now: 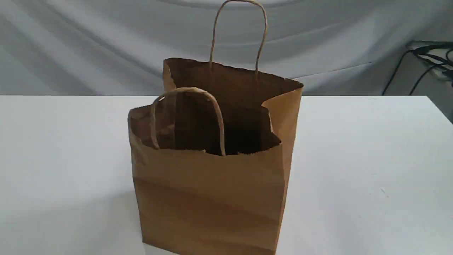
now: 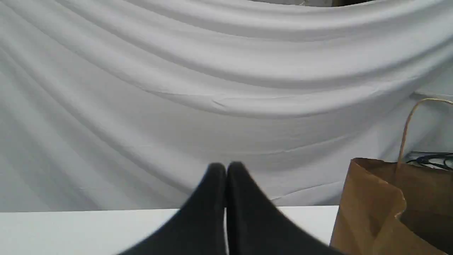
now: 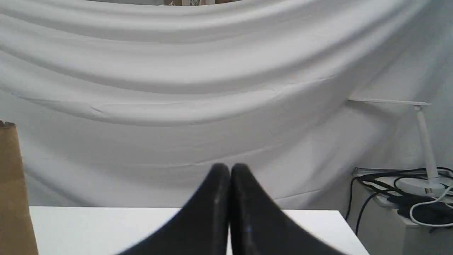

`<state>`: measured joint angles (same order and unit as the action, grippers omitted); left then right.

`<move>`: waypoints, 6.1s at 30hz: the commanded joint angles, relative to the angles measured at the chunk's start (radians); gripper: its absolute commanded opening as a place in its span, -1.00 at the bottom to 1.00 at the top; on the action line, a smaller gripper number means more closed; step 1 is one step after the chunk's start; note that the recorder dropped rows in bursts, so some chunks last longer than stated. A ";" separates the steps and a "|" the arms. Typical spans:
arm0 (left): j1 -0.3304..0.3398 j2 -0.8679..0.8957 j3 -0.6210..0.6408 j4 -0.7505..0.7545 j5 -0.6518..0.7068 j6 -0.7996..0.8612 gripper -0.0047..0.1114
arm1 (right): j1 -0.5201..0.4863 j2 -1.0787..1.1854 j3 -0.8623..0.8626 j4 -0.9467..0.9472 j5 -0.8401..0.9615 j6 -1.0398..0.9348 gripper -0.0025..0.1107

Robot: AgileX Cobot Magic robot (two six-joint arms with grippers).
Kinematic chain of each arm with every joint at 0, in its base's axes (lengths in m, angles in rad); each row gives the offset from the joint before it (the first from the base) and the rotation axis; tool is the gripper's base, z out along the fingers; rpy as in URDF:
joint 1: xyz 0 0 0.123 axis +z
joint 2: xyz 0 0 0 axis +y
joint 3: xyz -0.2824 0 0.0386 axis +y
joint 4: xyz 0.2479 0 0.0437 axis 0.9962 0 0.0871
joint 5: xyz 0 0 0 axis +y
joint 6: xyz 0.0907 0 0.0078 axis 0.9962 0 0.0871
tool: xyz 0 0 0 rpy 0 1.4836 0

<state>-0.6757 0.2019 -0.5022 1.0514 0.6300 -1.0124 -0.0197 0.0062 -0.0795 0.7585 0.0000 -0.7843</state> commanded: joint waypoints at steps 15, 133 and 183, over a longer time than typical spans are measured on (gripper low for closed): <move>0.003 -0.004 0.006 0.006 -0.004 -0.004 -0.92 | -0.002 -0.006 0.002 0.050 -0.043 0.016 -0.96; 0.676 -0.202 0.410 -0.896 -0.553 0.897 -0.92 | -0.002 -0.006 0.080 -0.748 0.057 0.840 -0.96; 0.676 -0.202 0.502 -1.072 -0.551 0.988 -0.92 | -0.002 -0.006 0.080 -0.748 0.057 0.845 -0.96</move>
<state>0.0000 0.0035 -0.0035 -0.0122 0.0783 -0.0152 -0.0197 0.0062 -0.0035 0.0053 0.0553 0.0591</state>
